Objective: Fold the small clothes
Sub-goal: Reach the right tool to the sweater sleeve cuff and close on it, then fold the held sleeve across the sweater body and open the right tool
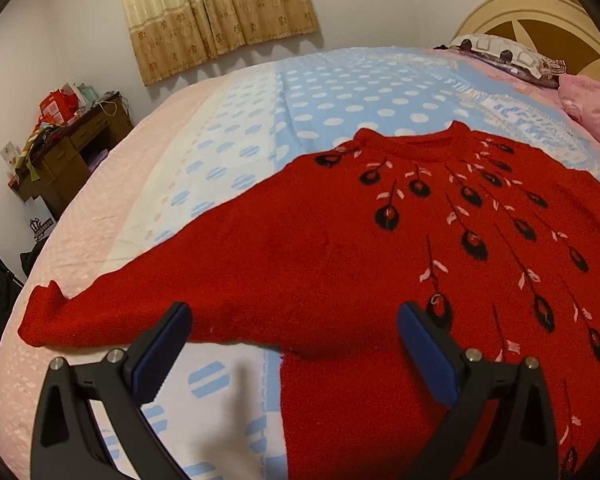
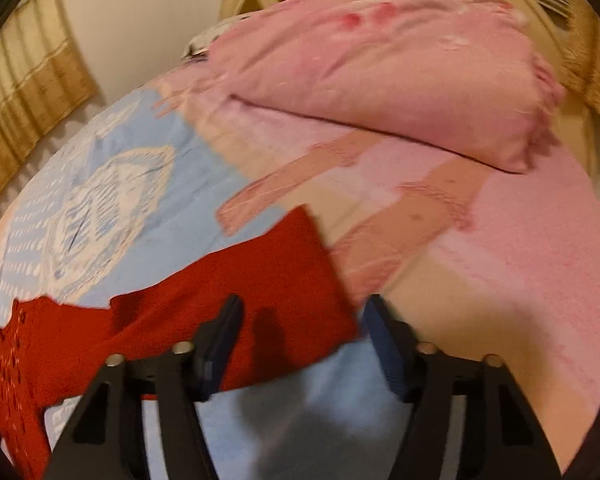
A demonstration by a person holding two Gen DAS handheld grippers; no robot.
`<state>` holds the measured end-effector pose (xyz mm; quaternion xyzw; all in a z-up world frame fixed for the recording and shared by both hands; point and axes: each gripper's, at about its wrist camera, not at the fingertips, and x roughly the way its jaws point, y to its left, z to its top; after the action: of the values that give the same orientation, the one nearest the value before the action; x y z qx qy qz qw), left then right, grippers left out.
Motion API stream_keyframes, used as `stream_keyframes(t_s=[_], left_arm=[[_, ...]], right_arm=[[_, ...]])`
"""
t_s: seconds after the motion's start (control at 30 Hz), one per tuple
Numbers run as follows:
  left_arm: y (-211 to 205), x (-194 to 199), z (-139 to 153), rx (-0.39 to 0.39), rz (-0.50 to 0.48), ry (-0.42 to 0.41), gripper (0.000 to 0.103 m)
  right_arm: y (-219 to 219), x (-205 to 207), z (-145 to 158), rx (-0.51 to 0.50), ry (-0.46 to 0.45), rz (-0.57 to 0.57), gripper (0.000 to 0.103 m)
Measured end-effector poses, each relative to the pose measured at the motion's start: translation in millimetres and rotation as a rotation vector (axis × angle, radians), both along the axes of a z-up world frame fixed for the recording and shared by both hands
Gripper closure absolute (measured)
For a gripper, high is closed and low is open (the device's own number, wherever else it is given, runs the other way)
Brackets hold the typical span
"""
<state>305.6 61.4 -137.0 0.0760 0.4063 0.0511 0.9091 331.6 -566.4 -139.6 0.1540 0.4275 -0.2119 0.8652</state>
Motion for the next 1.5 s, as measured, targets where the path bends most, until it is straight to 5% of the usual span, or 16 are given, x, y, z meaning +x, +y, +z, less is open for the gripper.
stream_keyframes(t_s=[0.1, 0.2, 0.77, 1.5], left_arm=[[2.1, 2.4, -4.4, -0.003, 0.005, 0.019, 0.000], [3.7, 4.1, -6.1, -0.005, 0.009, 0.026, 0.000], [6.0, 7.4, -13.7, -0.043, -0.013, 0.048, 0.000], [22.9, -0.7, -5.5, -0.153, -0.047, 0.029, 0.000]], right_arm=[[2.6, 6.3, -0.5, -0.005, -0.001, 0.003, 0.086], [1.1, 8.4, -0.2, 0.025, -0.021, -0.004, 0.089], [135.9, 49.6, 75.6, 0.002, -0.144, 0.285, 0.091], [353.6, 75.0, 96.4, 0.072, -0.171, 0.720, 0.091]])
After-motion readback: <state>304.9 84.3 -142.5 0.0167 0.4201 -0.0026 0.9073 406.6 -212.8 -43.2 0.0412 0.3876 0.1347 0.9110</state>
